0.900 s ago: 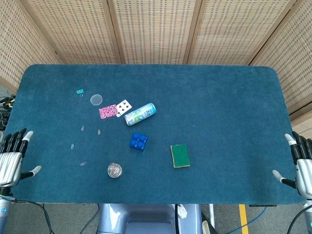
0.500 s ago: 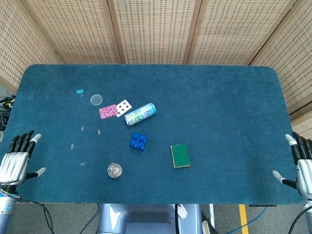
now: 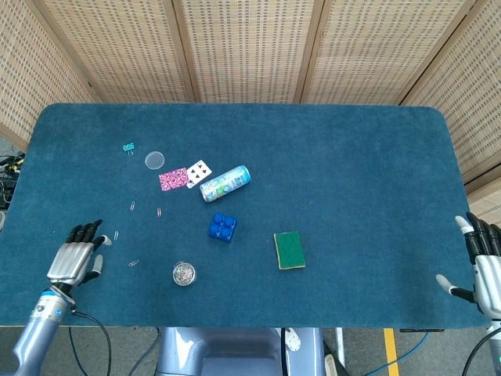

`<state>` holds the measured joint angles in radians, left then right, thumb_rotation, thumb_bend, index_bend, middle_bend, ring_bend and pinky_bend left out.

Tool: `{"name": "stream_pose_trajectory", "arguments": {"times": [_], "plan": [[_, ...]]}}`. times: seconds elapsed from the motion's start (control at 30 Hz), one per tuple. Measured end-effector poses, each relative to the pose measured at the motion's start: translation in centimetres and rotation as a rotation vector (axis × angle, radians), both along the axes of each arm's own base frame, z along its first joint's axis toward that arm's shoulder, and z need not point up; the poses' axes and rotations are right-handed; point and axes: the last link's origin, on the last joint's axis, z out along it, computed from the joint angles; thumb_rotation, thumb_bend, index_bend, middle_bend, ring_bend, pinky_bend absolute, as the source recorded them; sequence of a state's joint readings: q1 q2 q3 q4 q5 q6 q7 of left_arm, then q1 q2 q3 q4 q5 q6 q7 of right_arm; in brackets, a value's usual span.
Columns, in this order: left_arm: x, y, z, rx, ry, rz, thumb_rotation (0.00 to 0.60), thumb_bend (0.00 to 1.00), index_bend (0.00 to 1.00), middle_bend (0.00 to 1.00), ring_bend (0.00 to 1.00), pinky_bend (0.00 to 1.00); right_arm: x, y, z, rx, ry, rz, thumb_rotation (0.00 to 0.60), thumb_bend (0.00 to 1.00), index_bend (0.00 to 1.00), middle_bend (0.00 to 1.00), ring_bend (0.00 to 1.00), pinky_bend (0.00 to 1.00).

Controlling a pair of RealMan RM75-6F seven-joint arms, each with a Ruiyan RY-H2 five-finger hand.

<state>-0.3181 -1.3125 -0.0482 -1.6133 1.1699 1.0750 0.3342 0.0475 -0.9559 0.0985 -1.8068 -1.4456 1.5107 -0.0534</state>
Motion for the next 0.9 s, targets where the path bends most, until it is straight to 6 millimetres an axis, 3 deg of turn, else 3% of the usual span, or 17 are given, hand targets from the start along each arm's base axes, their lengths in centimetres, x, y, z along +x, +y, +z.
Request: {"name": "stream_pose_trajectory", "arguments": {"times": [0.27, 0.9], "plan": [[0.8, 0.4, -2.6, -0.059, -0.004, -0.01, 0.6, 0.68, 0.33, 0.0, 0.0, 0.0, 0.0, 0.0, 0.1, 0.005, -0.008, -0.002, 0.6, 0.0, 0.0, 0.0, 0.0, 0.0], [1.7, -0.1, -4.7, -0.116, -0.036, -0.012, 0.6, 0.68, 0.34, 0.0, 0.0, 0.0, -0.1, 0.0, 0.2, 0.008, -0.019, -0.003, 0.6, 0.0, 0.0, 0.0, 0.0, 0.0]]}}
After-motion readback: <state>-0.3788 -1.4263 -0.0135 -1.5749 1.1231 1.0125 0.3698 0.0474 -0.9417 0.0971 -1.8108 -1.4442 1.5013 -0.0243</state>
